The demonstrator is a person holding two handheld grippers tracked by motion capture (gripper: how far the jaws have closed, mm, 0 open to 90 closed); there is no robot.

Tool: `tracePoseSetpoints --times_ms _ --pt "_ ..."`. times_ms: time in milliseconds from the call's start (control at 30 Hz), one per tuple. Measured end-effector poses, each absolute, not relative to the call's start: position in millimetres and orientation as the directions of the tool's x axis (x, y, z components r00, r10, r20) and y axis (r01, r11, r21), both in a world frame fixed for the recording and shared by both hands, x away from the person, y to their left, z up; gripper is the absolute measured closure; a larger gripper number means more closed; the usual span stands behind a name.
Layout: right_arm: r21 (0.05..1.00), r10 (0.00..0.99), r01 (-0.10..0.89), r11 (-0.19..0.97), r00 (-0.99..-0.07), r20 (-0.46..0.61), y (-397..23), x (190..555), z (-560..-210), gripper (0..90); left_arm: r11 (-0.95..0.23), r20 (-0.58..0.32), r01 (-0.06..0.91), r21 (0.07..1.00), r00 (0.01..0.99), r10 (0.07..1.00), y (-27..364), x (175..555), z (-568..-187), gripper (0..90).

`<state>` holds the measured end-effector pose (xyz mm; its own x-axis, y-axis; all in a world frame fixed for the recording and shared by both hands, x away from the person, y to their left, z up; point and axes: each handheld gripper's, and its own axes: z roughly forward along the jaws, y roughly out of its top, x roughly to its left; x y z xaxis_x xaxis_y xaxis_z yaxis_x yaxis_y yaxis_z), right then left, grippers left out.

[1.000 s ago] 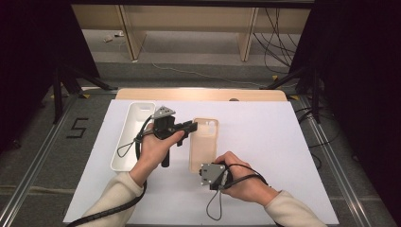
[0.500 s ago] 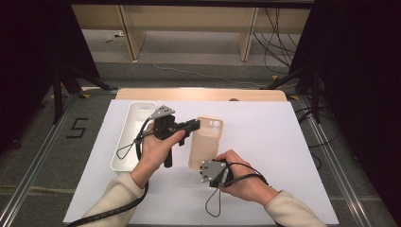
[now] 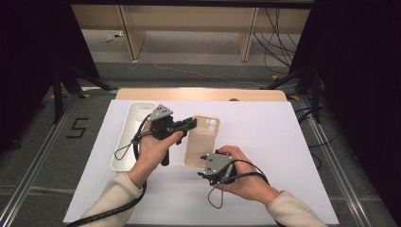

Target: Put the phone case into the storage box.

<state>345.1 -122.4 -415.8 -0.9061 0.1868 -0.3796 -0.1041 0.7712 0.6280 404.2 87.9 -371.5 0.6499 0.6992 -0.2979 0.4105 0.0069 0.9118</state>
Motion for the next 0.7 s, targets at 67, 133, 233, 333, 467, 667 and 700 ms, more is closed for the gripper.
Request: tracePoseSetpoints --times_ms 67,133,233,333,467,667,700 --pt "0.647 0.201 -0.096 0.756 -0.907 -0.37 -123.9 345.1 -414.9 43.4 0.004 -0.291 0.403 0.915 0.653 0.699 88.7 403.9 -371.1 81.7" --pt "0.659 0.208 -0.092 0.746 -0.909 -0.362 -124.7 345.4 -414.6 41.8 0.005 -0.29 0.402 0.916 0.653 0.7 88.9 403.6 -370.7 81.7" --pt "0.686 0.228 -0.075 0.723 -0.913 -0.34 -126.9 345.6 -413.7 37.1 0.005 -0.285 0.395 0.918 0.653 0.702 89.5 402.9 -369.8 81.6" --pt "0.715 0.244 -0.059 0.697 -0.917 -0.314 -130.5 345.7 -412.3 33.1 0.007 -0.28 0.388 0.922 0.653 0.704 91.0 402.5 -368.6 81.6" --pt "0.744 0.264 -0.038 0.667 -0.922 -0.284 -135.5 345.7 -411.1 29.8 0.008 -0.277 0.383 0.924 0.651 0.707 93.0 401.8 -368.1 81.6" --pt "0.776 0.285 -0.016 0.63 -0.925 -0.25 -143.2 346.0 -409.5 26.0 0.008 -0.274 0.381 0.925 0.65 0.708 95.8 400.8 -367.3 81.6" --pt "0.785 0.294 -0.008 0.619 -0.925 -0.241 -146.6 346.4 -409.4 25.3 0.008 -0.273 0.38 0.925 0.649 0.71 97.1 400.4 -367.2 81.6"
